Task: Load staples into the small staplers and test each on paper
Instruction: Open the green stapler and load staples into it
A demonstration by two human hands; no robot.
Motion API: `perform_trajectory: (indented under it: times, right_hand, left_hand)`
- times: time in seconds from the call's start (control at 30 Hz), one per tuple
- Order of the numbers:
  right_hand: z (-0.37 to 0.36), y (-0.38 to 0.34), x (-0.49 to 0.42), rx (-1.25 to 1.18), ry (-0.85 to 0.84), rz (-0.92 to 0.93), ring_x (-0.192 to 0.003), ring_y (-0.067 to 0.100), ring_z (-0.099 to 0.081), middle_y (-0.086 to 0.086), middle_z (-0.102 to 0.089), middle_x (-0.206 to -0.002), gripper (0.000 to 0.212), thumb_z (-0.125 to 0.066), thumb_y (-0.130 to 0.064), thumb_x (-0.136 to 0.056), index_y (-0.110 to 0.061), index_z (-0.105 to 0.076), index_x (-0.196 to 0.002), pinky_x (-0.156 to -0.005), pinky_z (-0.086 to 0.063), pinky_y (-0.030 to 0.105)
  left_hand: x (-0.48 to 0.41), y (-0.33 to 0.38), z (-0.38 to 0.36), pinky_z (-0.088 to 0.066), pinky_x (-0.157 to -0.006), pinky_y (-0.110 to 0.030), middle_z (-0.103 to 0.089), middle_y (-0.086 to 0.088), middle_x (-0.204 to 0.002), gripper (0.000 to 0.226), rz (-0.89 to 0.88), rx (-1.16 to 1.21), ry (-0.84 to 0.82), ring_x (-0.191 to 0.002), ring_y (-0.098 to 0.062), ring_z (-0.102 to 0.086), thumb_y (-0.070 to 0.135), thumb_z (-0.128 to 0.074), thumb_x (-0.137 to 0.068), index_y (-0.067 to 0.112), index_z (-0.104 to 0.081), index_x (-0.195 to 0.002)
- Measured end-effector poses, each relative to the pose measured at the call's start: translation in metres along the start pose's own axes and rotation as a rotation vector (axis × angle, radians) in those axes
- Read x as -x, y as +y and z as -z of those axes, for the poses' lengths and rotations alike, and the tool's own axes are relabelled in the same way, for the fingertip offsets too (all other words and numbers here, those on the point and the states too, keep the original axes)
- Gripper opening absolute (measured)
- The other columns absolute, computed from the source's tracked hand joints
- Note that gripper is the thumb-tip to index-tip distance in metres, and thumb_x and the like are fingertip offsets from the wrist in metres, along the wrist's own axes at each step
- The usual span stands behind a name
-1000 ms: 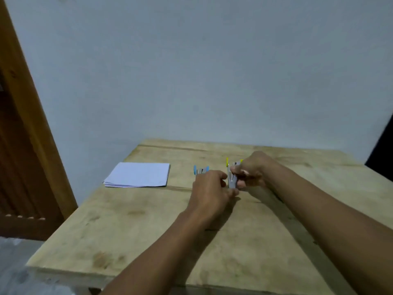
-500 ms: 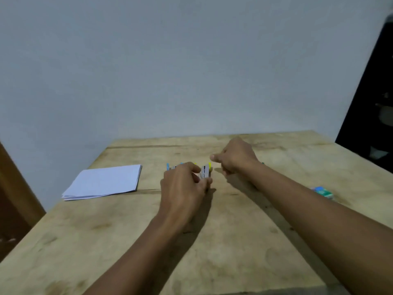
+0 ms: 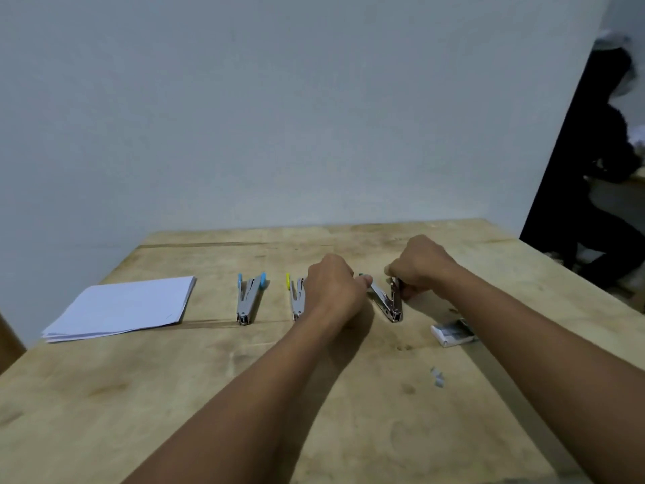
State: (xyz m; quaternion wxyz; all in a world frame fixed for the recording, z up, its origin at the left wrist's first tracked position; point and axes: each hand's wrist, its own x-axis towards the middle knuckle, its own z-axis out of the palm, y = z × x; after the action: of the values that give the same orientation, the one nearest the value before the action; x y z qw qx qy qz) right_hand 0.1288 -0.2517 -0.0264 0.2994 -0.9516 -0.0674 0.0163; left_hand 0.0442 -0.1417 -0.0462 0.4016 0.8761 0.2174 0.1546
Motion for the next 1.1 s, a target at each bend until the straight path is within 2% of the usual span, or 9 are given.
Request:
perform_trajectory:
  times: [0.13, 0.23, 0.33, 0.4, 0.5, 0.6, 0.73, 0.87, 1.1]
  right_hand:
    - [-0.004, 0.000, 0.000, -0.125, -0.073, 0.032, -0.062, 0.030, -0.068, 0.016, -0.068, -0.064, 0.019, -0.079, -0.013, -0.073, 0.002, -0.068, -0.067, -0.062, -0.058, 0.037]
    - [-0.004, -0.004, 0.002, -0.353, -0.087, 0.008, -0.048, 0.027, -0.059, 0.018, -0.063, -0.060, 0.012, -0.075, 0.000, -0.073, 0.004, -0.066, -0.067, -0.058, -0.056, 0.039]
    - [0.005, -0.010, 0.003, -0.644, -0.059, 0.036, -0.053, 0.023, -0.056, 0.018, -0.059, -0.069, 0.017, -0.067, 0.008, -0.076, -0.003, -0.060, -0.064, -0.054, -0.052, 0.031]
    - [0.010, -0.014, 0.008, -0.769, -0.052, 0.078, -0.060, 0.023, -0.059, 0.018, -0.061, -0.073, 0.016, -0.066, 0.008, -0.078, -0.002, -0.062, -0.067, -0.056, -0.053, 0.027]
    - [0.008, -0.014, 0.008, -0.833, 0.040, 0.101, -0.058, 0.019, -0.059, 0.013, -0.062, -0.071, 0.010, -0.064, 0.005, -0.078, -0.002, -0.063, -0.071, -0.063, -0.058, 0.028]
    - [0.006, -0.006, 0.007, -0.865, 0.103, 0.099, -0.055, 0.018, -0.060, 0.009, -0.061, -0.073, 0.008, -0.063, 0.000, -0.082, -0.004, -0.065, -0.075, -0.072, -0.060, 0.034]
    - [0.005, 0.003, 0.019, -0.572, 0.000, 0.311, -0.059, 0.013, -0.058, 0.004, -0.064, -0.072, 0.008, -0.072, -0.014, -0.084, -0.006, -0.070, -0.083, -0.058, -0.048, 0.022]
    - [0.008, -0.003, 0.027, -0.143, 0.035, 0.535, -0.074, 0.006, -0.061, -0.009, -0.068, -0.086, 0.028, -0.084, -0.035, -0.070, -0.024, -0.067, -0.090, -0.071, -0.048, 0.030]
    - [0.016, -0.034, 0.039, 0.211, -0.040, 0.696, -0.076, 0.014, -0.057, -0.004, -0.070, -0.089, 0.056, -0.080, -0.025, -0.076, -0.031, -0.049, -0.123, -0.067, -0.041, 0.029]
  left_hand:
    - [0.001, -0.001, -0.009, -0.054, -0.081, -0.034, -0.074, -0.008, -0.093, 0.026, -0.010, 0.133, 0.023, -0.092, -0.026, -0.068, 0.035, -0.077, -0.079, 0.012, -0.073, -0.089]
    - [-0.004, -0.007, -0.010, -0.055, -0.081, -0.029, -0.074, 0.000, -0.091, 0.033, 0.057, 0.333, 0.077, -0.087, -0.017, -0.071, 0.026, -0.081, -0.074, 0.018, -0.067, -0.103]
    - [-0.015, -0.013, -0.005, -0.057, -0.086, -0.037, -0.075, 0.003, -0.087, 0.043, 0.072, 0.474, 0.052, -0.082, -0.015, -0.072, 0.035, -0.080, -0.072, 0.018, -0.068, -0.109]
    - [-0.016, -0.013, -0.002, -0.058, -0.085, -0.039, -0.076, 0.004, -0.084, 0.027, 0.012, 0.447, 0.010, -0.080, -0.012, -0.072, 0.035, -0.073, -0.079, 0.018, -0.075, -0.099]
    - [-0.022, -0.017, 0.005, -0.057, -0.086, -0.039, -0.074, 0.003, -0.083, 0.013, -0.044, 0.487, 0.151, -0.083, -0.013, -0.070, 0.023, -0.063, -0.090, 0.017, -0.074, -0.091]
    - [-0.029, -0.021, 0.014, -0.059, -0.082, -0.031, -0.069, -0.004, -0.088, 0.020, 0.074, 0.880, 0.198, -0.083, -0.015, -0.067, 0.007, -0.058, -0.095, 0.017, -0.063, -0.112]
    - [-0.036, -0.028, 0.025, -0.061, -0.071, -0.025, -0.060, -0.013, -0.094, 0.041, 0.116, 1.308, 0.116, -0.085, -0.020, -0.063, -0.009, -0.053, -0.093, 0.019, -0.057, -0.122]
    - [-0.035, -0.028, 0.028, -0.061, -0.074, -0.030, -0.063, -0.017, -0.092, 0.036, 0.067, 1.304, 0.007, -0.090, -0.028, -0.065, -0.010, -0.053, -0.092, 0.011, -0.060, -0.121]
    - [-0.026, -0.026, 0.028, -0.062, -0.075, -0.040, -0.072, -0.016, -0.098, 0.028, 0.007, 1.215, -0.113, -0.077, -0.031, -0.073, 0.009, -0.044, -0.102, 0.010, -0.065, -0.121]
